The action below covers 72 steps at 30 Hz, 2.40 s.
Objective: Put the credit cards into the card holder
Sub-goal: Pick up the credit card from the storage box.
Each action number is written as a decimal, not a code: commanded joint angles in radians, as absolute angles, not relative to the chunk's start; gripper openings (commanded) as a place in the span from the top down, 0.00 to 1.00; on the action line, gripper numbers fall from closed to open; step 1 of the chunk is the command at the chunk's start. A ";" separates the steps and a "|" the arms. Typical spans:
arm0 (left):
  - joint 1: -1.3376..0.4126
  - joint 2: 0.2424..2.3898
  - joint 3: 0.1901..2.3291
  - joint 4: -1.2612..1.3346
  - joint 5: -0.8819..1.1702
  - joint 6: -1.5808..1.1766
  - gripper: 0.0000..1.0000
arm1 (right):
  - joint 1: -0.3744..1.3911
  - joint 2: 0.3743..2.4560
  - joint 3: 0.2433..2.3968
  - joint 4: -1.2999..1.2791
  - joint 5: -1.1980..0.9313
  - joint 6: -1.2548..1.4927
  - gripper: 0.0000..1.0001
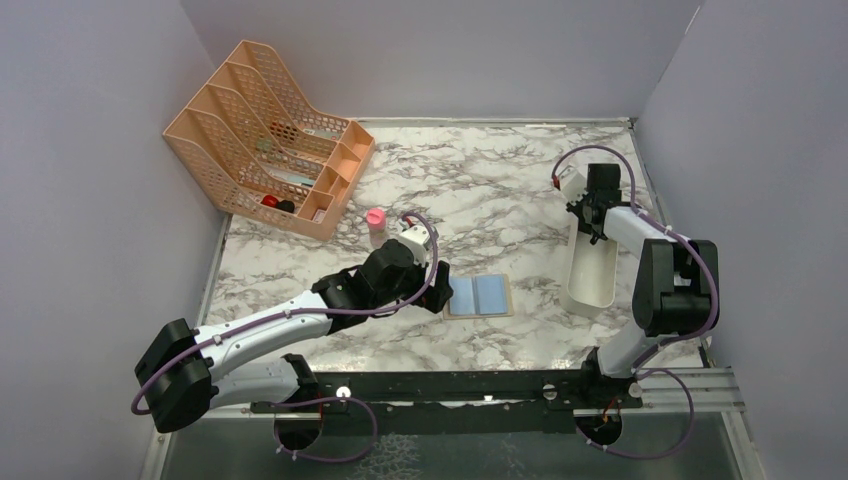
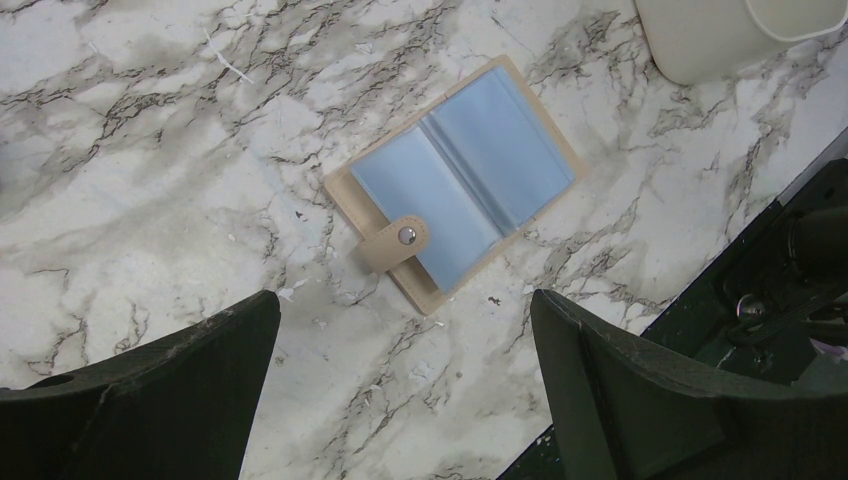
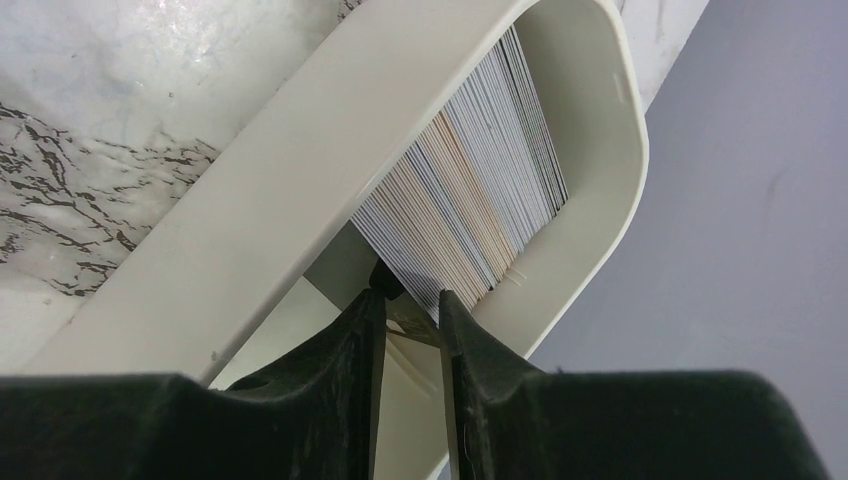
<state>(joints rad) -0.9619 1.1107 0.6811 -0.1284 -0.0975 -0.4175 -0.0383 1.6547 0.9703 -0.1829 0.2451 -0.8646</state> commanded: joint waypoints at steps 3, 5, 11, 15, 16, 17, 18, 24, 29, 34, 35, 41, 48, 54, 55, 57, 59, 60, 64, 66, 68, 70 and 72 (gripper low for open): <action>-0.957 1.106 0.682 -0.095 -0.083 -0.408 0.01 | -0.038 1.616 0.997 -0.136 0.261 -0.860 0.71; -0.957 1.107 0.685 -0.097 -0.083 -0.406 0.01 | -0.038 1.614 1.002 -0.138 0.262 -0.856 0.71; -0.957 1.100 0.686 -0.099 -0.090 -0.403 0.01 | -0.038 1.614 1.012 -0.141 0.259 -0.856 0.73; -0.956 1.095 0.680 -0.098 -0.091 -0.404 0.01 | -0.038 1.614 1.015 -0.150 0.260 -0.852 0.77; -0.957 1.094 0.678 -0.099 -0.091 -0.405 0.01 | -0.038 1.612 1.015 -0.149 0.263 -0.847 0.78; -0.957 1.095 0.677 -0.098 -0.091 -0.405 0.01 | -0.037 1.610 1.017 -0.152 0.266 -0.844 0.78; -0.957 1.095 0.678 -0.097 -0.091 -0.406 0.01 | -0.038 1.609 1.020 -0.163 0.265 -0.837 0.79; -0.958 1.095 0.679 -0.097 -0.087 -0.406 0.01 | -0.037 1.591 1.039 -0.233 0.222 -0.792 0.87; -0.957 1.088 0.672 -0.096 -0.083 -0.408 0.01 | -0.034 1.577 1.046 -0.299 0.184 -0.749 0.91; -0.957 1.069 0.667 -0.097 -0.077 -0.411 0.01 | -0.031 1.572 1.060 -0.352 0.186 -0.716 0.99; -0.957 1.062 0.664 -0.098 -0.078 -0.412 0.01 | -0.031 1.567 1.063 -0.361 0.185 -0.712 0.99; -0.957 1.038 0.650 -0.098 -0.077 -0.414 0.01 | -0.029 1.529 1.079 -0.427 0.192 -0.680 0.99; -0.957 1.022 0.653 -0.118 -0.094 -0.423 0.01 | -0.029 1.468 1.089 -0.485 0.223 -0.614 0.99; -0.958 1.011 0.646 -0.124 -0.095 -0.428 0.01 | -0.028 1.447 1.126 -0.558 0.276 -0.499 0.99; -0.959 1.012 0.646 -0.124 -0.095 -0.429 0.01 | -0.029 1.446 1.132 -0.559 0.290 -0.472 0.99; -0.959 1.014 0.646 -0.125 -0.094 -0.431 0.01 | -0.029 1.448 1.153 -0.574 0.300 -0.422 0.99; -0.959 1.016 0.646 -0.125 -0.092 -0.432 0.01 | -0.029 1.461 1.184 -0.606 0.296 -0.374 0.99; -0.959 1.016 0.647 -0.126 -0.092 -0.432 0.02 | -0.029 1.468 1.201 -0.625 0.295 -0.350 0.99; -0.960 1.008 0.652 -0.138 -0.096 -0.432 0.03 | -0.029 1.479 1.264 -0.687 0.318 -0.252 0.99; -0.961 0.998 0.650 -0.144 -0.104 -0.434 0.03 | -0.028 1.469 1.287 -0.709 0.313 -0.220 0.99; -0.962 0.986 0.649 -0.149 -0.116 -0.434 0.03 | -0.028 1.449 1.296 -0.703 0.294 -0.182 0.99; -0.963 0.972 0.646 -0.154 -0.131 -0.435 0.03 | -0.028 1.424 1.308 -0.694 0.258 -0.135 0.99; -0.965 0.961 0.645 -0.160 -0.143 -0.440 0.03 | -0.028 1.407 1.331 -0.702 0.206 -0.088 0.99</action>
<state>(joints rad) -0.9623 1.0000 0.6575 -0.1501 -0.1028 -0.4290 -0.0319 1.4647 1.2755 -0.6613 0.2726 -0.2192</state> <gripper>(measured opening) 0.974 0.016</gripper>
